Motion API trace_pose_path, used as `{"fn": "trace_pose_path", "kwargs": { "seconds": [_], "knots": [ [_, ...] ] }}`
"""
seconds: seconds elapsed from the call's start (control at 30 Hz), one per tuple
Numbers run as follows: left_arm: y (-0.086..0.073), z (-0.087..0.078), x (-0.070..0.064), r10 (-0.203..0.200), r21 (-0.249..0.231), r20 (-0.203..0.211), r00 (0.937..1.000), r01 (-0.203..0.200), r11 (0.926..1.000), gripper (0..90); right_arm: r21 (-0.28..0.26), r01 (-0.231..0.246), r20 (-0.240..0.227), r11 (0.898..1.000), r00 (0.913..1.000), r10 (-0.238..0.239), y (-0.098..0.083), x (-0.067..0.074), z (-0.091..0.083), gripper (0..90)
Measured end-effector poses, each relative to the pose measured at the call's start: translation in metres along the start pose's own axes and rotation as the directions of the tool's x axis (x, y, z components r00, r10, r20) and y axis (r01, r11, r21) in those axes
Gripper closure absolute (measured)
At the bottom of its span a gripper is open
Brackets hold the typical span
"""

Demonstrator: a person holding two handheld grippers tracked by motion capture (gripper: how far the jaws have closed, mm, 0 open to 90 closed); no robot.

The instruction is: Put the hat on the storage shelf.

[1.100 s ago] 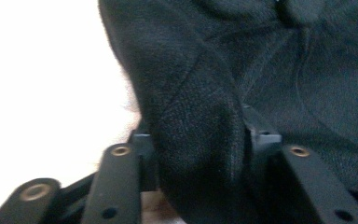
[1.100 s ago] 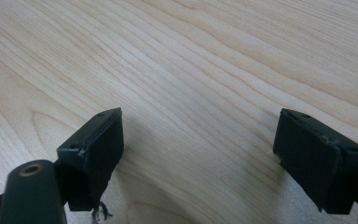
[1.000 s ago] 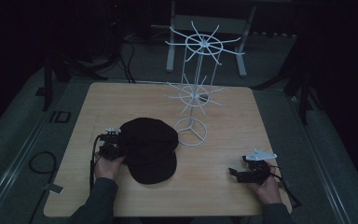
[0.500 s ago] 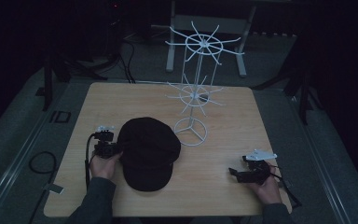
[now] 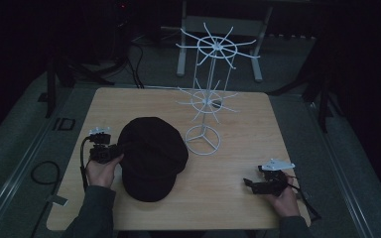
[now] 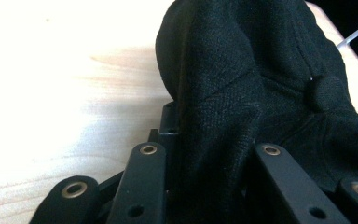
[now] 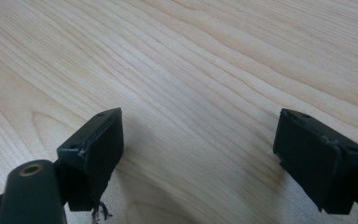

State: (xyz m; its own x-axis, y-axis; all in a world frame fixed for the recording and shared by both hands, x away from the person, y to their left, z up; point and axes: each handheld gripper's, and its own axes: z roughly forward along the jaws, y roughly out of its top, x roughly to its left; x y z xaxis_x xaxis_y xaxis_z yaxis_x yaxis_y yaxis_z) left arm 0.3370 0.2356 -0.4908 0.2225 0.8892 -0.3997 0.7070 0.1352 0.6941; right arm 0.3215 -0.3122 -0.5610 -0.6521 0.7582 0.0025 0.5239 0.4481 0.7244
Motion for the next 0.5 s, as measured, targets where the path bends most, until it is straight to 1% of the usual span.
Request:
{"fn": "trace_pose_path", "kwargs": {
  "seconds": [0.13,0.37,0.5],
  "knots": [
    [0.005,-0.006,-0.001,-0.004,-0.021,0.009,1.0,0.004,0.9998,75.1,0.0,0.0,0.0,1.0,1.0,0.0,0.0,0.0,0.0,15.9],
    [0.012,-0.016,-0.001,0.01,-0.05,0.02,0.9997,-0.009,0.9987,75.0,0.0,0.0,0.0,1.0,1.0,0.0,0.0,0.0,0.0,15.9],
    [0.014,-0.021,-0.001,0.009,-0.068,0.031,0.9995,-0.007,0.9976,75.0,0.0,0.0,0.0,1.0,1.0,0.0,0.0,0.0,0.0,15.9]
  ]
}}
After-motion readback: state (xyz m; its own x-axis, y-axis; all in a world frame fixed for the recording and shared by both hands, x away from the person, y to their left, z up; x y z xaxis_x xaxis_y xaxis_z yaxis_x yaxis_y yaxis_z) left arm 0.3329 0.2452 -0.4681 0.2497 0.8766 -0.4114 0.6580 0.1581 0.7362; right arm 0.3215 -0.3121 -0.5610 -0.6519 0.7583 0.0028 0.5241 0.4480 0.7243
